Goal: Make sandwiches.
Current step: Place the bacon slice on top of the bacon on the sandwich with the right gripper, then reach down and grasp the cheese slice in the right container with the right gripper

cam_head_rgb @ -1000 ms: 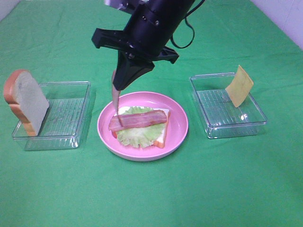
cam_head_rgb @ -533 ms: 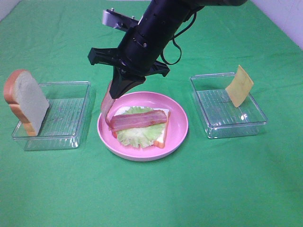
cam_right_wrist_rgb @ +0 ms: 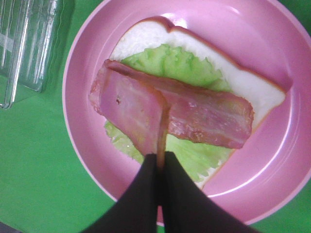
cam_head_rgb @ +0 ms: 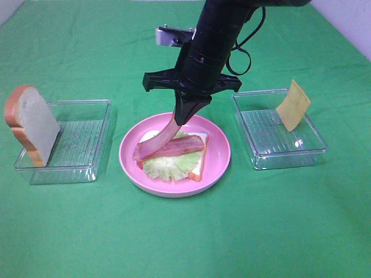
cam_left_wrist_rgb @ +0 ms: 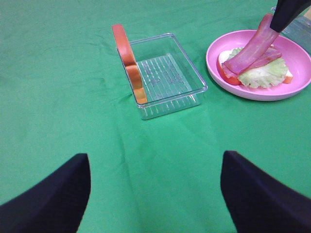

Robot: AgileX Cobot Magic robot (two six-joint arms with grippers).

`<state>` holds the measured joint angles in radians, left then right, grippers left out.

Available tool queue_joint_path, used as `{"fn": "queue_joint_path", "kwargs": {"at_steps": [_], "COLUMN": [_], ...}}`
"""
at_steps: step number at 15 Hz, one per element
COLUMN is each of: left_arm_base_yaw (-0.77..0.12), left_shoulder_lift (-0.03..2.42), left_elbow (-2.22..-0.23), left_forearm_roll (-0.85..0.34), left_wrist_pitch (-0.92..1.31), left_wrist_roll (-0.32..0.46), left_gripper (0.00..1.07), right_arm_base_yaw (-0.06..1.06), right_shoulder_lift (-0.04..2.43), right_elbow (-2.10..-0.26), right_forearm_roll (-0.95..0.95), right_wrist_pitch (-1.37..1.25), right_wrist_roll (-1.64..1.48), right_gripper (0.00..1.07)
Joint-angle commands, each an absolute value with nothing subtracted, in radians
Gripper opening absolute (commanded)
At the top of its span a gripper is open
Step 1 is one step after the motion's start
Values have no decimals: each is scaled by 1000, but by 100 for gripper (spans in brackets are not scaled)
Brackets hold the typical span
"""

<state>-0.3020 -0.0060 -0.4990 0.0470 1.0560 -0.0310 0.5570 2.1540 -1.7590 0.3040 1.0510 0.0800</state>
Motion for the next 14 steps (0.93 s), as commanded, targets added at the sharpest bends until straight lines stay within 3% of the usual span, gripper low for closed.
{"fn": "queue_joint_path", "kwargs": {"at_steps": [1, 2, 3, 7, 14], "left_arm_base_yaw": [-305, -305, -305, -305, -305], "left_shoulder_lift": [-25, -25, -25, -25, -25], "left_elbow": [-498, -498, -498, -498, -498], "left_forearm_roll": [45, 45, 45, 45, 45], "left_wrist_pitch": [1044, 1044, 1044, 1044, 1044], "left_wrist_roll": [-30, -30, -30, -30, -30], "left_gripper": [71, 71, 71, 71, 71], "right_arm_base_yaw": [554, 554, 554, 554, 542], "right_shoulder_lift": [2158, 2158, 2158, 2158, 2125], "right_elbow": [-1755, -1755, -1755, -1755, -1767], "right_forearm_roll": [299, 296, 277, 177, -21], "right_wrist_pitch": [1059, 1059, 1059, 1067, 1160], "right_wrist_roll": [84, 85, 103, 165, 165], "right_gripper": [0, 3, 14, 66, 68]}}
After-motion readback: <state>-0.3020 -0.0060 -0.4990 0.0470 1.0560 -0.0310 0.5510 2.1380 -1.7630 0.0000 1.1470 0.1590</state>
